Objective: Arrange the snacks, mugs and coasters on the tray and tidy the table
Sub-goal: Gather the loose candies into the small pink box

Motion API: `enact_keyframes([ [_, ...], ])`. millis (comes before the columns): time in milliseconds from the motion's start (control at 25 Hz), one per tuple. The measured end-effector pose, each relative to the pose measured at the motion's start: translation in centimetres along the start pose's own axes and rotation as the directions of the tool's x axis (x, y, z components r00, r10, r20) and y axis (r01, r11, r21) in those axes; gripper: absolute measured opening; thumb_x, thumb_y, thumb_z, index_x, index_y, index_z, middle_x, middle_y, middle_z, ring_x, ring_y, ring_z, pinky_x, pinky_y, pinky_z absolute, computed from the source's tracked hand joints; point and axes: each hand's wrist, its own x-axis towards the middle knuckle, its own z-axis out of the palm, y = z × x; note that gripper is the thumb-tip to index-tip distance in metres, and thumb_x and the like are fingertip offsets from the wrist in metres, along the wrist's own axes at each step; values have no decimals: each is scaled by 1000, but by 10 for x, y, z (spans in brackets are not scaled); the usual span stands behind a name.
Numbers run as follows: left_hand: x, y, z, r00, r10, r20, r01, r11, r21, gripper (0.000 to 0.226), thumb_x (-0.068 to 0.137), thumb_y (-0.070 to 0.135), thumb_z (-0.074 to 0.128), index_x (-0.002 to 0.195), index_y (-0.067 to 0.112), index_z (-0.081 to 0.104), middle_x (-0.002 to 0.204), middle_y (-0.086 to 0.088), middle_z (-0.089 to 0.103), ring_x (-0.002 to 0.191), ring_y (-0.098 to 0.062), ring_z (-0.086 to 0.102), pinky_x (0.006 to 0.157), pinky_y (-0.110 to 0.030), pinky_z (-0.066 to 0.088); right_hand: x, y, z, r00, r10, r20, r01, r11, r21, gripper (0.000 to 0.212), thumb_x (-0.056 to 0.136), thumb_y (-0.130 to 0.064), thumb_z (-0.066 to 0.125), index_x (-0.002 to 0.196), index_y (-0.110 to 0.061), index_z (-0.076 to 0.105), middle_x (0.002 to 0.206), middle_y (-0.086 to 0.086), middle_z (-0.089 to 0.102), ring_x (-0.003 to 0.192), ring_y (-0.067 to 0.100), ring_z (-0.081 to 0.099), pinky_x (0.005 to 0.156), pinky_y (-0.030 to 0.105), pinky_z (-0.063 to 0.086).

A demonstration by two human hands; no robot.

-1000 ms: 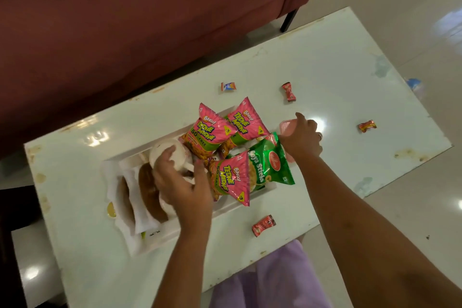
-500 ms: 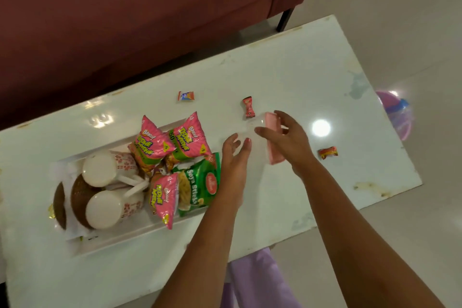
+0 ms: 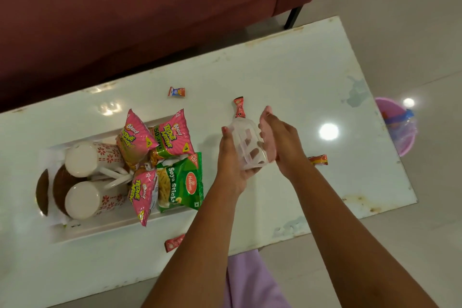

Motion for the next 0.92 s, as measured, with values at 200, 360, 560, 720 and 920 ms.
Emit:
enact_keyframes([
  [200,5,-5,-12,998,-43,51,51,984,-171,54,84,68,33,123,36,52,119,-7,64,103,-31,63,75,-49,55,29,16,-34,990,64,128,-120,859,498,36,91,-44,51,112,-16,58,102,9,63,88,23,60,79,36,50],
  [360,5,-23,-32,990,-131,51,137,982,-133,66,82,72,32,127,28,52,121,-9,65,107,-34,63,79,-48,57,36,46,-35,987,146,-72,-129,971,202,19,96,-24,47,94,-19,65,96,4,66,93,25,60,80,39,51],
  [560,3,-35,-42,982,-187,-5,187,982,30,76,67,60,63,131,22,49,127,-14,61,113,-33,61,72,-40,58,47,58,-26,948,-97,-304,-39,909,-414,27,92,-8,44,101,-17,67,107,3,69,96,19,59,90,35,51],
  [720,2,-43,-49,989,-118,-90,122,992,39,48,87,46,53,127,21,51,124,-11,62,111,-34,60,75,-42,56,43,54,-26,916,-204,-346,16,880,-476,27,95,-10,45,118,-11,61,117,7,66,101,17,57,87,23,41],
  [920,4,-54,-54,971,50,-232,-9,984,177,49,93,46,46,136,25,42,128,-9,57,106,-30,62,72,-40,56,37,60,-42,869,-380,-317,105,768,-632,30,92,-2,47,119,-7,60,119,10,65,111,23,60,93,22,41],
])
